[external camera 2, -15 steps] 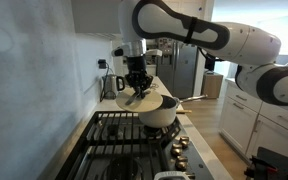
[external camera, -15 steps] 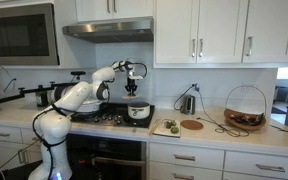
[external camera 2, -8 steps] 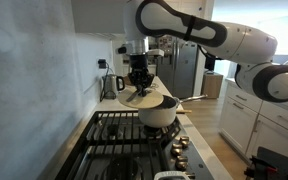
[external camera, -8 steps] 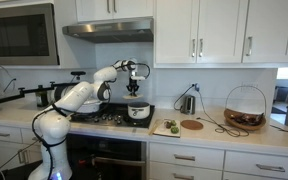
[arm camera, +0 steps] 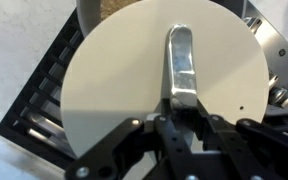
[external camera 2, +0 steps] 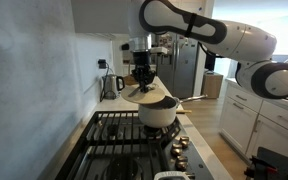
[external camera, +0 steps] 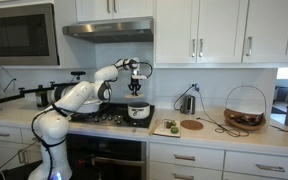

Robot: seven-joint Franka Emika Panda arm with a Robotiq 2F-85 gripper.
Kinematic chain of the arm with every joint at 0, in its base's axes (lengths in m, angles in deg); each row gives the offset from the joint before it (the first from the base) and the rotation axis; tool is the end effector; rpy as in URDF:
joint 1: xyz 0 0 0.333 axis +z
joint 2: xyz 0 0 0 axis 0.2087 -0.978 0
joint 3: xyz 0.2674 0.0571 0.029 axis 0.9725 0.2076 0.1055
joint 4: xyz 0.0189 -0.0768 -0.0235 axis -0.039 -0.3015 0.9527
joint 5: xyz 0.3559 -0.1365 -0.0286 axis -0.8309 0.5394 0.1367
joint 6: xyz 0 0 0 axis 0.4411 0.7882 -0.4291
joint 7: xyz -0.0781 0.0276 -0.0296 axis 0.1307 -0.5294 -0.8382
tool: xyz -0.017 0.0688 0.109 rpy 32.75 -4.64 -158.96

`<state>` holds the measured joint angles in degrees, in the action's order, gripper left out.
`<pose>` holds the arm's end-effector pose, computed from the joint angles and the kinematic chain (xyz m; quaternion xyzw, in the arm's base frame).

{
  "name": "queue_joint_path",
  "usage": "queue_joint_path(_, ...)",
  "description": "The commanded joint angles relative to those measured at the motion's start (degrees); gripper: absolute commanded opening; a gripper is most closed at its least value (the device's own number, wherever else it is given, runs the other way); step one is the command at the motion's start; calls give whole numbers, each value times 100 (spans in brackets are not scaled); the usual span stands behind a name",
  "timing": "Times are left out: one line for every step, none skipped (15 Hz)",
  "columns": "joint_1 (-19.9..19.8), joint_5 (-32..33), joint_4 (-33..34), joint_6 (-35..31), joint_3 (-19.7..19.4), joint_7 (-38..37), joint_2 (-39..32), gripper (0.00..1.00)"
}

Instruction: Pick the lid on the stove and put it on the uncovered pot

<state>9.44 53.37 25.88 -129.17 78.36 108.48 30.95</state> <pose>0.6312 0.2622 0.4780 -0.7370 -0.6749 0.0377 0.0063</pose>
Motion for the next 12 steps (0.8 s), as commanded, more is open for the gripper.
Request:
queue_joint_path(-160,-178,-160,250,72,-389,266,6)
queue_joint_path(-194,-207,-158,306,81,-475,268,6)
queue_joint_path(-223,-233,-154,347,88,-525,266,6)
queue_joint_path(-248,-263,-149,374,103,-597,263,6)
queue_joint_path(-267,-298,-145,391,124,-667,260,6)
queue_joint_path(-280,-333,-140,409,138,-708,257,6)
queue_joint_path(-288,-361,-137,427,149,-782,255,6)
queue_joint_path(-286,-370,-136,447,150,-817,255,6)
queue_joint_path(-286,-383,-137,477,151,-888,257,6)
queue_joint_path(-288,-386,-137,505,142,-936,259,6)
queue_joint_path(-296,-399,-136,533,142,-1029,260,6)
queue_joint_path(-309,-409,-134,560,142,-1107,265,6)
